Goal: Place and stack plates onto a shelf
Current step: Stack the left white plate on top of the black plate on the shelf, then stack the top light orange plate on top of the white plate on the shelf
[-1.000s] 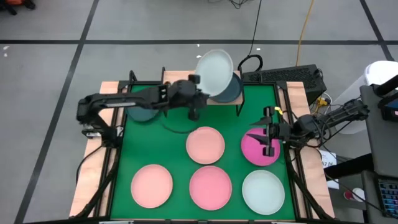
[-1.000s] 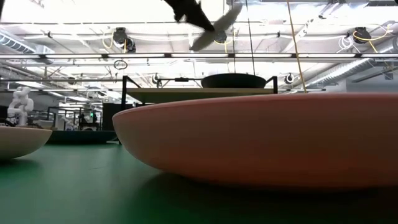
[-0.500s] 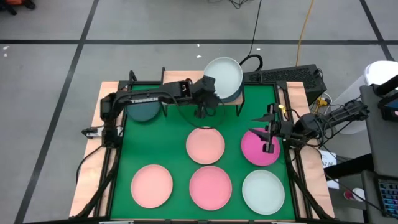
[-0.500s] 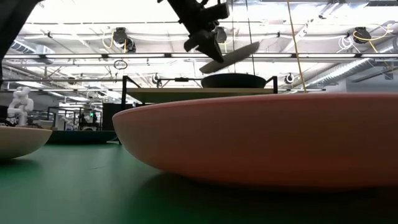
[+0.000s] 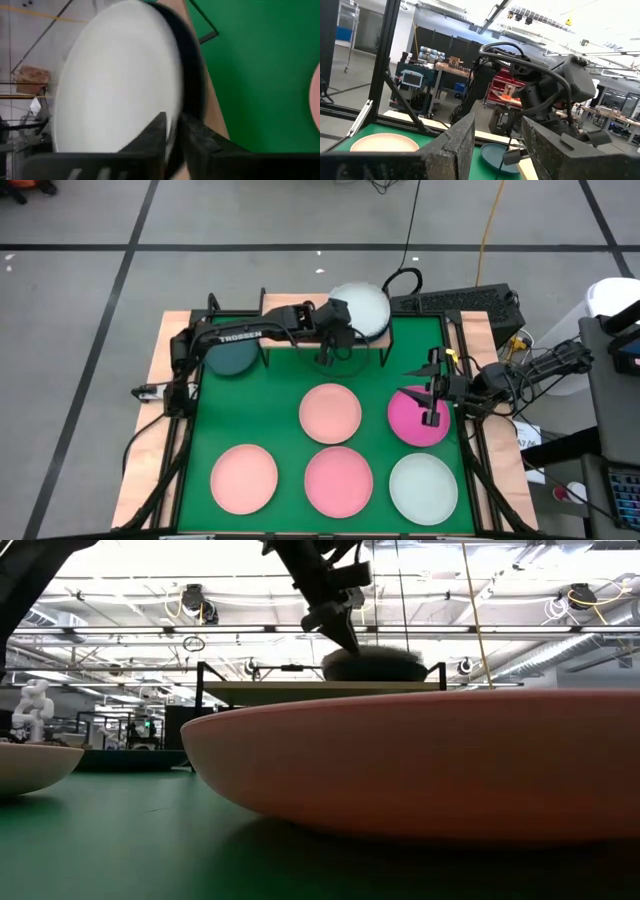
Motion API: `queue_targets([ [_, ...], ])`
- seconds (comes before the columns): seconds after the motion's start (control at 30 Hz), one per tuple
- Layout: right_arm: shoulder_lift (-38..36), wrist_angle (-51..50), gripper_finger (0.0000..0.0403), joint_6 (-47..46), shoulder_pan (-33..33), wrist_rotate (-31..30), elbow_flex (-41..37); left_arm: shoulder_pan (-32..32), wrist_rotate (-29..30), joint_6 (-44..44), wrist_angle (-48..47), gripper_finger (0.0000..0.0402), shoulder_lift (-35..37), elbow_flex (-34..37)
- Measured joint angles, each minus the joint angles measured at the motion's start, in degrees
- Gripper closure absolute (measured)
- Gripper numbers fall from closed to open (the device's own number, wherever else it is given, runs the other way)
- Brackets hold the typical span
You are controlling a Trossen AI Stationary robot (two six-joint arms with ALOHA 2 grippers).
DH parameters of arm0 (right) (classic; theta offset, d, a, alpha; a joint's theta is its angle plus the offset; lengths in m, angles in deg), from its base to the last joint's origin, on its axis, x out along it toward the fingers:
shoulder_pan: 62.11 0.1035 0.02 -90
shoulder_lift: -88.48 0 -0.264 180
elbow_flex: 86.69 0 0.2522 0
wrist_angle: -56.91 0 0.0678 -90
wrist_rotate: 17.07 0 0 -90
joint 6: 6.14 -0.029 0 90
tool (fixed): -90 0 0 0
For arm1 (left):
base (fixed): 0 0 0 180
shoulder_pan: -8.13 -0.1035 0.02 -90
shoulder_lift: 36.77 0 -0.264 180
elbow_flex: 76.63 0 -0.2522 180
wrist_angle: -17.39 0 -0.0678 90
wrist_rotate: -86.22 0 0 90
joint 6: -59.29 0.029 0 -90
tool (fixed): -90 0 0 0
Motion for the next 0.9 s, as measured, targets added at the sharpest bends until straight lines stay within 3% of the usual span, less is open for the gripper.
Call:
queue_targets([
  [0.23, 0.0, 0.0, 0.0255, 0.0, 0.0, 0.0, 0.0, 0.2, 0.4, -0.2, 0.1, 0.0286, 0.1, 0.0],
  [0.4, 0.0, -1.1, 0.0255, -0.6, 0.0, -0.5, 0.0, 0.6, 1.5, -3.5, -0.9, 0.0282, 3.6, 0.1],
  [0.6, 2.9, -3.4, 0.0255, -2.3, -0.1, -10.6, 0.0, 1.7, 1.8, -15.6, -3.6, 0.0282, 11.4, 0.1],
  [0.8, 8.2, -8.3, 0.0255, -3.8, 0.0, -10.3, 0.0, 3.7, 1.9, -25.3, -9.8, 0.0282, 18.9, 0.2],
  [0.9, 10.9, -12.3, 0.0255, -7.6, 0.0, -10.4, 0.0, 5.8, 1.9, -27.3, -9.3, 0.0282, 22.6, 3.5],
])
